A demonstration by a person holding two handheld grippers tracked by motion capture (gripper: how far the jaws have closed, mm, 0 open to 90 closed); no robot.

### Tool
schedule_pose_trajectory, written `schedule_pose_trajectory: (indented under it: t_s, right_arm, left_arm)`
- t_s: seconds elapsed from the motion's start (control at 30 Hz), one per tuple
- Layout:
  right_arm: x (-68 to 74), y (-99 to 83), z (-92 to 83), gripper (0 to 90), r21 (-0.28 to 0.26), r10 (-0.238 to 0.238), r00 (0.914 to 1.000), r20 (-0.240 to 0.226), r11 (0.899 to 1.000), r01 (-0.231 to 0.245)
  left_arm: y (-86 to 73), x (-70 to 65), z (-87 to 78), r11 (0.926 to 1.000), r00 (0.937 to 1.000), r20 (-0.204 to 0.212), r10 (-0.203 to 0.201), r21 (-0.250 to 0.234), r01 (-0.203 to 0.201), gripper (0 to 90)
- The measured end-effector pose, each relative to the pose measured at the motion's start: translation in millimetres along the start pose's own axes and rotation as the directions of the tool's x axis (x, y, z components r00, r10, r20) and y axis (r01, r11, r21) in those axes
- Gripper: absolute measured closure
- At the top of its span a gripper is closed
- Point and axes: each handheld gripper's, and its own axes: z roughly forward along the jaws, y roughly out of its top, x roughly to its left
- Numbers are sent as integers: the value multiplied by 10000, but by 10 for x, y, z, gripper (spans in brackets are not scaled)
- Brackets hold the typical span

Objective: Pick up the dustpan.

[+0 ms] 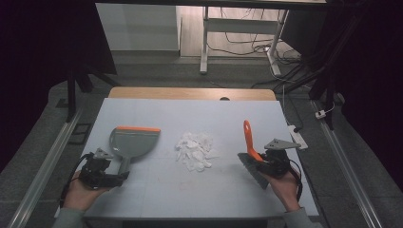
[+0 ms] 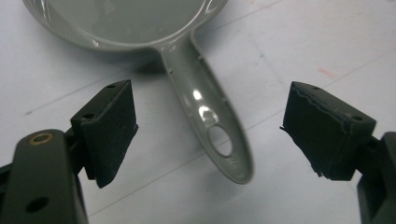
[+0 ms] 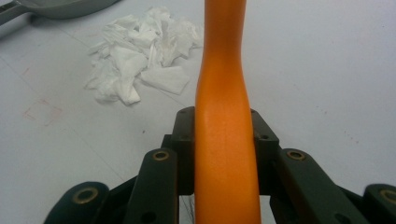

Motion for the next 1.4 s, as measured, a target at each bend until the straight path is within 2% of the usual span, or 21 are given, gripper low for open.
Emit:
schedule_pose_trajectory:
  t_s: [0.17,0.37,0.47,0.53,0.63,0.83,0.93,1.0,1.1,1.27,1.4]
  right_arm:
    - [0,-3,4,699,22,-2,10000,19,10000,2]
    - [11,-2,19,699,76,-20,10000,-3,10000,20]
    - [15,-6,28,699,113,-9,10000,-35,9999,10]
    - [15,-7,33,699,128,-10,10000,-38,9999,11]
    - [17,-8,37,699,141,-32,10000,-42,9999,33]
    - [20,-7,39,699,147,-38,10000,-20,9999,38]
    - [23,-6,39,699,158,-34,10000,-17,9999,34]
    - [24,-5,40,699,154,-24,10000,-18,9999,24]
    - [26,-5,33,699,150,-28,10000,-6,9999,28]
    - [21,-2,23,699,93,-22,10000,16,10000,22]
    - [23,-6,33,699,141,-38,10000,17,9999,38]
  left_arm:
    - [48,15,78,9998,9999,-118,-122,123,124,182]
    - [193,47,201,9983,9978,-337,-573,93,577,175]
    - [227,51,265,9961,9952,-429,-879,46,882,157]
    - [233,55,290,9956,9948,-409,-932,71,936,154]
    - [246,82,375,9921,9910,-513,-1239,154,1248,154]
    - [259,92,442,9893,9869,-718,-1443,102,1454,168]
    - [261,96,477,9872,9824,-979,-1590,-2,1598,170]
    - [253,97,467,9855,9808,-979,-1686,-5,1694,193]
    - [218,74,462,9857,9817,-903,-1675,25,1684,213]
    - [212,78,526,9839,9812,-844,-1736,280,1765,231]
    - [232,121,586,9811,9775,-941,-1886,269,1918,271]
